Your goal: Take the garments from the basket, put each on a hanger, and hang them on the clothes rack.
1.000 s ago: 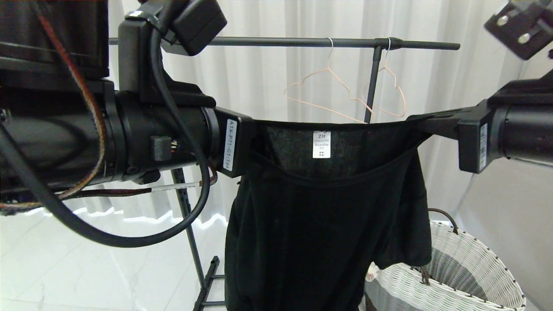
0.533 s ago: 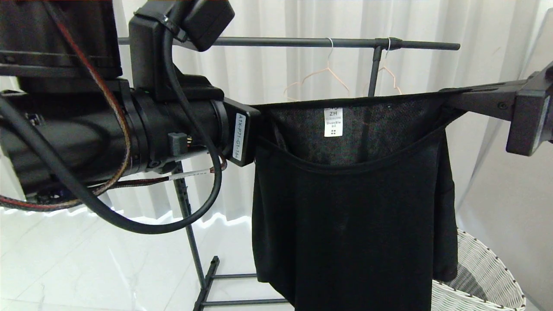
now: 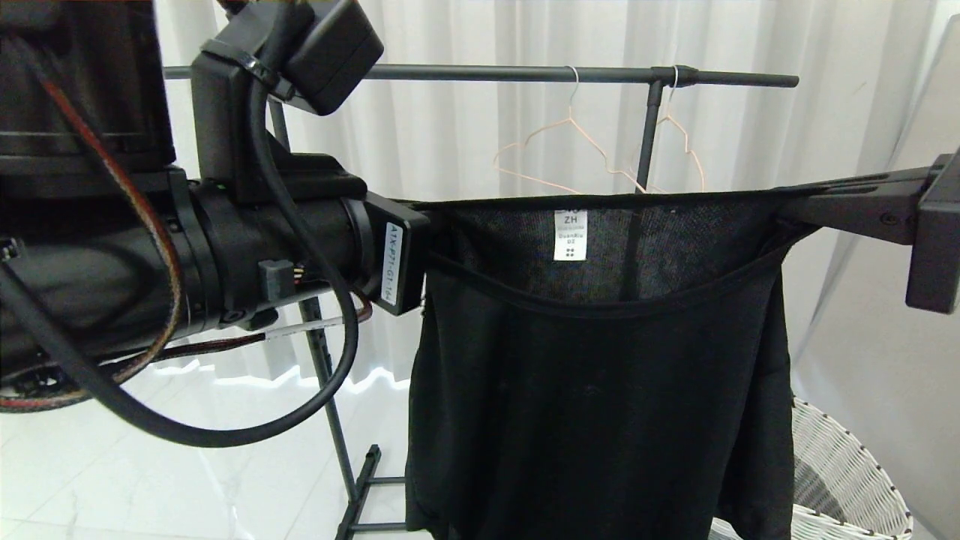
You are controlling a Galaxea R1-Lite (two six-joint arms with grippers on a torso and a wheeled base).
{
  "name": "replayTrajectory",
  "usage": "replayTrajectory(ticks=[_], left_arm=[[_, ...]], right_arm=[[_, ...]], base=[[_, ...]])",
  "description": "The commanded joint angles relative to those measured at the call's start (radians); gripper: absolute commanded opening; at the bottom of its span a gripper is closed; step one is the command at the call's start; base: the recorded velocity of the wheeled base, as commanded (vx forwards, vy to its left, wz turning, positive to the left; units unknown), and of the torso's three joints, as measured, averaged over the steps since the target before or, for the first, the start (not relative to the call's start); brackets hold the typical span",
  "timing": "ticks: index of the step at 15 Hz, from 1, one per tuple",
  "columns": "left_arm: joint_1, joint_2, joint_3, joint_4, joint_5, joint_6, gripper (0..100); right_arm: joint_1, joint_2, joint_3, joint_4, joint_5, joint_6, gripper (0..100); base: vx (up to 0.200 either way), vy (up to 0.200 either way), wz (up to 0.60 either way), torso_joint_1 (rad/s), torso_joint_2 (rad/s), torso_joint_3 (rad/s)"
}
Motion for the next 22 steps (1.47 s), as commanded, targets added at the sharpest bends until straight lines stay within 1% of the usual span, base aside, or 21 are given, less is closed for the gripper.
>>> replayTrajectory(ticks=[1, 3, 5, 7, 9, 11, 12, 14, 15, 17, 22], left_arm=[[0.0, -0.03, 0.02, -0.001, 0.0, -0.002, 0], [0.0, -0.034, 0.02, -0.001, -0.001, -0.002, 0], [0.0, -0.028, 0.014, -0.013, -0.001, -0.003, 0], [0.0, 0.001, 0.011, -0.088, -0.001, -0.002, 0], [0.0, 0.042, -0.009, -0.159, -0.001, 0.004, 0], [0.0, 0.088, -0.066, -0.172, -0.001, 0.001, 0], [0.0, 0.11, -0.101, -0.172, -0.003, -0.002, 0], [-0.001, 0.145, -0.155, -0.172, -0.003, -0.003, 0], [-0.001, 0.159, -0.164, -0.172, -0.003, -0.005, 0], [0.0, 0.167, -0.161, -0.172, -0.001, -0.005, 0], [0.013, 0.168, -0.155, -0.172, -0.001, -0.005, 0]], right_arm=[[0.006, 0.004, 0.001, 0.0, 0.0, -0.001, 0], [0.006, -0.003, 0.006, 0.003, 0.0, -0.001, 0], [0.006, -0.024, 0.007, 0.039, 0.0, -0.001, 0], [0.014, -0.062, 0.009, 0.105, 0.003, 0.001, 0], [0.052, -0.108, 0.009, 0.175, 0.003, 0.004, 0], [0.101, -0.136, 0.01, 0.236, 0.004, 0.005, 0], [0.124, -0.139, 0.01, 0.249, 0.004, 0.007, 0], [0.162, -0.138, 0.014, 0.252, 0.004, 0.008, 0], [0.173, -0.135, 0.018, 0.252, 0.004, 0.008, 0], [0.188, -0.139, 0.021, 0.252, 0.004, 0.019, 0], [0.188, -0.153, 0.02, 0.252, 0.004, 0.021, 0]], base=[[0.0, 0.0, 0.0, 0.0, 0.0, 0.0], [0.0, 0.0, 0.0, 0.0, 0.0, 0.0], [0.0, 0.0, 0.0, 0.0, 0.0, 0.0], [0.0, 0.0, 0.0, 0.0, 0.0, 0.0], [0.0, 0.0, 0.0, 0.0, 0.0, 0.0], [0.0, 0.0, 0.0, 0.0, 0.0, 0.0], [0.0, 0.0, 0.0, 0.0, 0.0, 0.0], [0.0, 0.0, 0.0, 0.0, 0.0, 0.0], [0.0, 0.0, 0.0, 0.0, 0.0, 0.0], [0.0, 0.0, 0.0, 0.0, 0.0, 0.0], [0.0, 0.0, 0.0, 0.0, 0.0, 0.0]])
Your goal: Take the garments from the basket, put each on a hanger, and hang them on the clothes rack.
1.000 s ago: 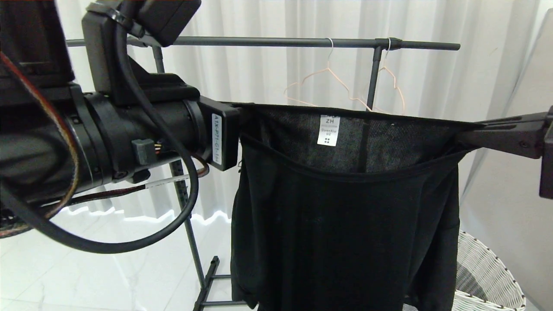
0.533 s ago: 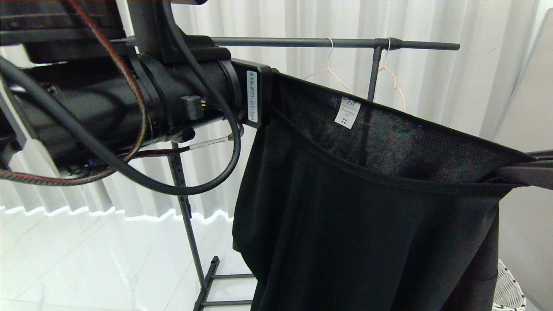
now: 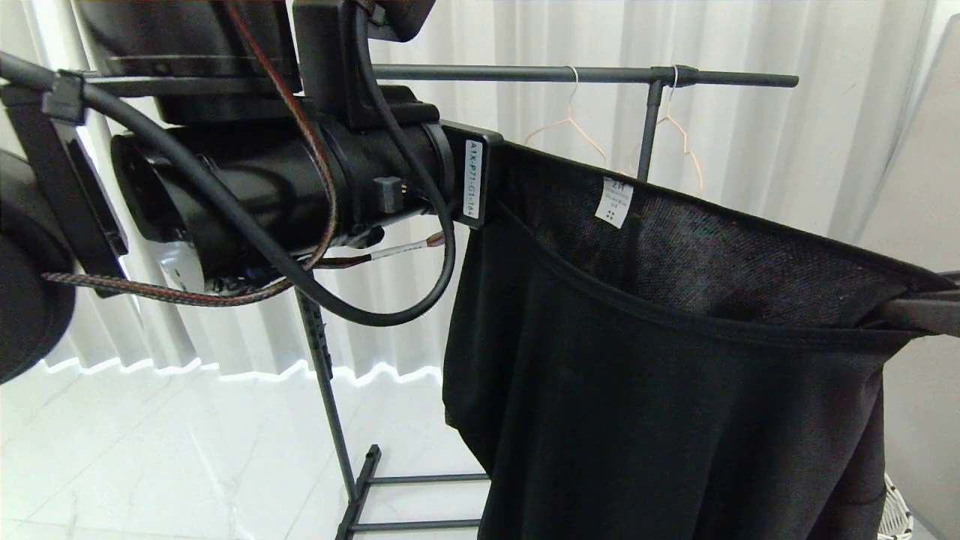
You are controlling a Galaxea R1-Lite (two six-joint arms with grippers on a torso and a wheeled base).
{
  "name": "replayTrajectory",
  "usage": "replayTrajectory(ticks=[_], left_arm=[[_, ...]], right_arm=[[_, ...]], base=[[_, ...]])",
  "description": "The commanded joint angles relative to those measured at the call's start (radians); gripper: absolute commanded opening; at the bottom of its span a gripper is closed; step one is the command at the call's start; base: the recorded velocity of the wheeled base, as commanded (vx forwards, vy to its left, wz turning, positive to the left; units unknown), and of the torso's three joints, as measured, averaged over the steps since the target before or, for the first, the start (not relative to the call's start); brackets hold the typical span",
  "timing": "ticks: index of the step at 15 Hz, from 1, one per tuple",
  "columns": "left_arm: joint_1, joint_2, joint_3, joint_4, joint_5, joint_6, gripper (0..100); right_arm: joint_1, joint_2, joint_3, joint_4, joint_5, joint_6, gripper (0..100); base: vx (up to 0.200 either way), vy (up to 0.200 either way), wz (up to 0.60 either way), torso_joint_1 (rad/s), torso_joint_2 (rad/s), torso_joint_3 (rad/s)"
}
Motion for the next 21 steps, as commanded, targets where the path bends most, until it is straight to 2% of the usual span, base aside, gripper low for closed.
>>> replayTrajectory(ticks=[1, 3, 5, 8, 12, 15, 18, 21], left_arm=[[0.001, -0.006, 0.012, 0.0, 0.002, 0.001, 0], [-0.01, -0.042, 0.062, 0.0, 0.002, 0.008, 0], [-0.011, -0.086, 0.128, 0.0, 0.002, 0.006, 0], [-0.016, -0.149, 0.204, 0.0, 0.0, 0.004, 0], [-0.12, -0.25, 0.322, 0.0, 0.009, 0.001, 0], [-0.209, -0.345, 0.433, 0.0, 0.06, 0.009, 0], [-0.304, -0.431, 0.494, 0.0, 0.111, 0.047, 0], [-0.389, -0.451, 0.517, 0.0, 0.118, 0.08, 0]], right_arm=[[-0.001, 0.0, 0.002, -0.002, -0.004, 0.0, 0], [-0.024, 0.0, 0.004, -0.003, -0.012, 0.0, 0], [-0.082, 0.002, -0.001, -0.008, -0.012, 0.0, 0], [-0.12, 0.006, -0.001, -0.065, -0.012, -0.002, 0], [-0.134, 0.071, -0.004, -0.189, -0.011, -0.005, 0], [-0.136, 0.138, -0.019, -0.289, -0.009, -0.014, 0], [-0.136, 0.209, -0.081, -0.307, -0.009, -0.022, 0], [-0.136, 0.272, -0.124, -0.349, -0.011, -0.045, 0]], base=[[0.0, 0.0, 0.0, 0.0, 0.0, 0.0], [0.0, 0.0, 0.0, 0.0, 0.0, 0.0], [0.0, 0.0, 0.0, 0.0, 0.0, 0.0], [0.0, 0.0, 0.0, 0.0, 0.0, 0.0], [0.0, 0.0, 0.0, 0.0, 0.0, 0.0], [0.0, 0.0, 0.0, 0.0, 0.0, 0.0], [0.0, 0.0, 0.0, 0.0, 0.0, 0.0], [0.0, 0.0, 0.0, 0.0, 0.0, 0.0]])
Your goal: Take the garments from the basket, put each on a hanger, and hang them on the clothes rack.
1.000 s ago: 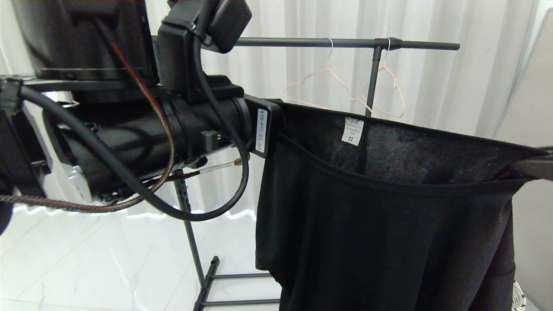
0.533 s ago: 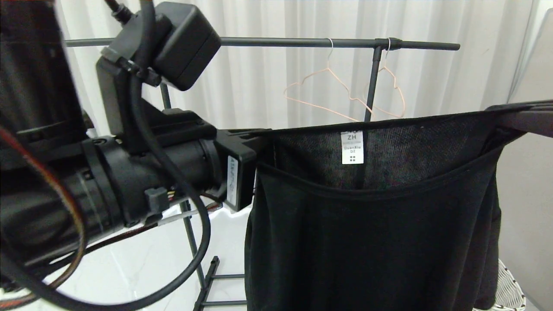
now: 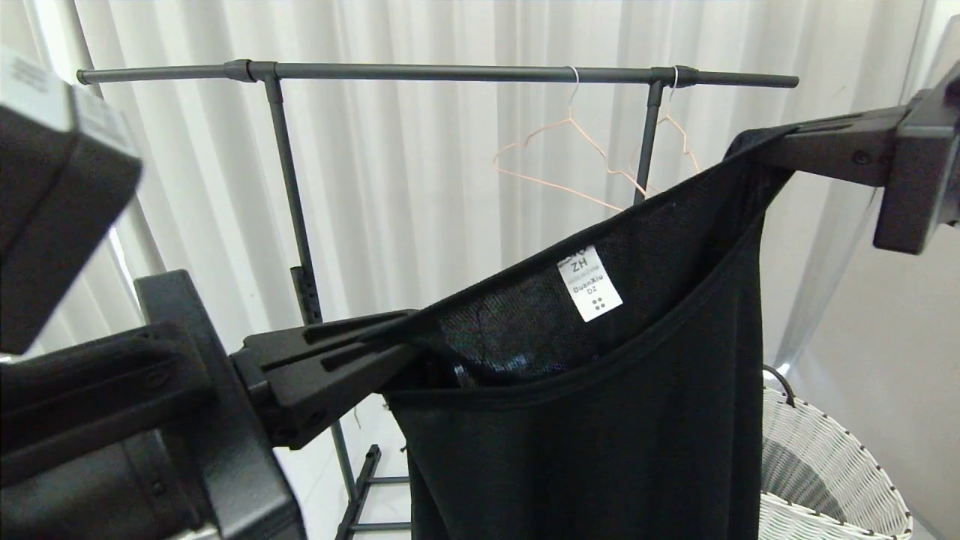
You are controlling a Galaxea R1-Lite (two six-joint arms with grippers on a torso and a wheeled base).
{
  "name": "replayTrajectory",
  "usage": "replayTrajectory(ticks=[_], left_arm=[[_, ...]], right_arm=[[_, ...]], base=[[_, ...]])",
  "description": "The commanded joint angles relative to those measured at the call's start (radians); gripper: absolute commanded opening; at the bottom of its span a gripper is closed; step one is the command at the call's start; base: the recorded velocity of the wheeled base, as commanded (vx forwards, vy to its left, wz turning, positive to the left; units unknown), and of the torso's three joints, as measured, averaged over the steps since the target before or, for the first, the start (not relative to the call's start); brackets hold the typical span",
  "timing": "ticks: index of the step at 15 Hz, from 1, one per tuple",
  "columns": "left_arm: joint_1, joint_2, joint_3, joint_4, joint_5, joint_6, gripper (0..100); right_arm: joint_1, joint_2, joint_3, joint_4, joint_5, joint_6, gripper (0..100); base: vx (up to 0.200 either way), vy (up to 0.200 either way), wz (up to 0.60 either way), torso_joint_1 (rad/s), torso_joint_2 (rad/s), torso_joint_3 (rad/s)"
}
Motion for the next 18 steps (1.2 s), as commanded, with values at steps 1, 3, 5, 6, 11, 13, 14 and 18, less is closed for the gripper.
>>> replayTrajectory(ticks=[1, 3, 5, 6, 11, 13, 14, 18], left_arm=[[-0.053, -0.026, 0.024, 0.0, 0.001, 0.002, 0], [-0.068, -0.023, 0.028, 0.0, 0.003, 0.002, 0], [-0.073, -0.026, 0.028, 0.0, 0.003, 0.002, 0], [-0.073, -0.027, 0.028, 0.0, 0.004, 0.002, 0], [0.019, -0.014, -0.001, 0.0, 0.007, 0.004, 0], [0.079, 0.006, -0.029, 0.0, 0.006, 0.004, 0], [0.105, 0.016, -0.045, 0.0, 0.004, 0.004, 0], [0.185, 0.138, -0.188, 0.0, 0.0, 0.002, 0]], right_arm=[[0.0, 0.068, -0.026, -0.032, -0.001, -0.014, 0], [0.0, 0.093, -0.049, -0.044, -0.001, -0.014, 0], [0.0, 0.101, -0.057, -0.045, -0.001, -0.015, 0], [0.0, 0.101, -0.055, -0.044, -0.001, -0.015, 0], [-0.001, 0.048, -0.032, -0.033, -0.001, -0.014, 0], [-0.009, 0.019, -0.015, -0.032, -0.001, -0.015, 0], [-0.009, 0.004, -0.006, -0.03, -0.002, -0.015, 0], [-0.009, -0.131, 0.018, 0.16, -0.022, -0.015, 0]], base=[[0.0, 0.0, 0.0, 0.0, 0.0, 0.0], [0.0, 0.0, 0.0, 0.0, 0.0, 0.0], [0.0, 0.0, 0.0, 0.0, 0.0, 0.0], [0.0, 0.0, 0.0, 0.0, 0.0, 0.0], [0.0, 0.0, 0.0, 0.0, 0.0, 0.0], [0.0, 0.0, 0.0, 0.0, 0.0, 0.0], [0.0, 0.0, 0.0, 0.0, 0.0, 0.0], [0.0, 0.0, 0.0, 0.0, 0.0, 0.0]])
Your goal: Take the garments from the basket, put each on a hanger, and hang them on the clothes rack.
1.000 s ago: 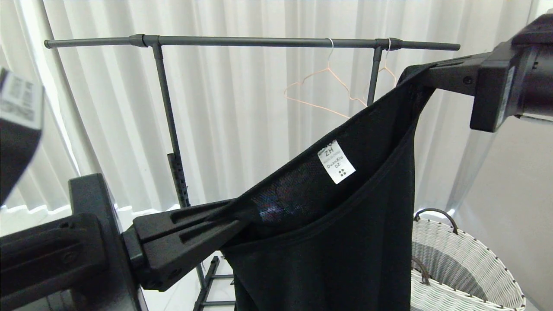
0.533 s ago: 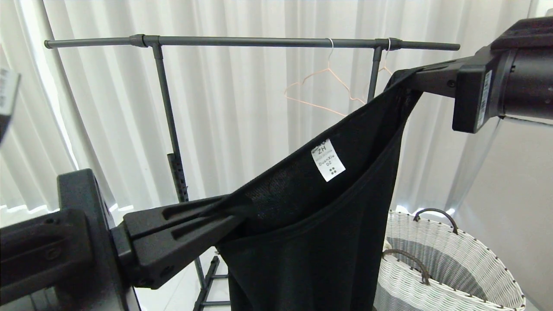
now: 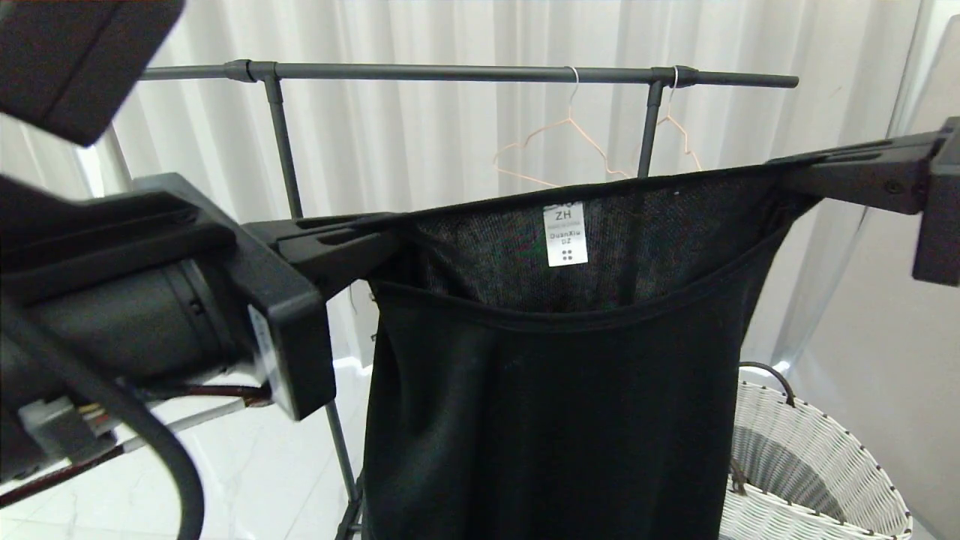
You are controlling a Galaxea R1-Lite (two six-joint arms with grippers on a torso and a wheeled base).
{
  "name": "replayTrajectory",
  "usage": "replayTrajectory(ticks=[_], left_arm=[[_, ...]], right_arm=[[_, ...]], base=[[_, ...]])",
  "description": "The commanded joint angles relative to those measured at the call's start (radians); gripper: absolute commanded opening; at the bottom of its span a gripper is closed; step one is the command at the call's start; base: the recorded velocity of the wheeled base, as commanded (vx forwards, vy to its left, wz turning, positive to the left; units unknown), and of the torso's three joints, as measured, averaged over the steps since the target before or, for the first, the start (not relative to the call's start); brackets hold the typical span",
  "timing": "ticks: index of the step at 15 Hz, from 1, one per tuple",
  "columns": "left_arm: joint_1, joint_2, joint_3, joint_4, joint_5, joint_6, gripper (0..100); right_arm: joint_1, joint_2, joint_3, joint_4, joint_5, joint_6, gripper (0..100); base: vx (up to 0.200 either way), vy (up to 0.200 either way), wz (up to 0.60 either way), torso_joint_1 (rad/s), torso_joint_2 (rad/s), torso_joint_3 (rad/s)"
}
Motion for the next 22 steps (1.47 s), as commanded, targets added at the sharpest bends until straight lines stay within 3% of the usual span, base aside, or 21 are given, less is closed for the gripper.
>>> replayTrajectory(ticks=[1, 2, 6, 22], left_arm=[[0.022, 0.081, -0.065, -0.001, 0.0, -0.001, 0], [0.022, 0.133, -0.12, -0.001, 0.002, -0.001, 0], [0.024, 0.205, -0.203, -0.001, 0.002, 0.001, 0], [0.058, 0.199, -0.204, -0.001, 0.022, 0.001, 0]], right_arm=[[0.0, -0.083, 0.003, 0.045, -0.001, -0.001, 0], [0.003, -0.114, -0.001, 0.098, 0.002, -0.001, 0], [0.007, -0.107, -0.012, 0.105, 0.002, -0.001, 0], [0.005, -0.121, -0.004, 0.105, 0.001, -0.001, 0]], base=[[0.0, 0.0, 0.0, 0.0, 0.0, 0.0], [0.0, 0.0, 0.0, 0.0, 0.0, 0.0], [0.0, 0.0, 0.0, 0.0, 0.0, 0.0], [0.0, 0.0, 0.0, 0.0, 0.0, 0.0]])
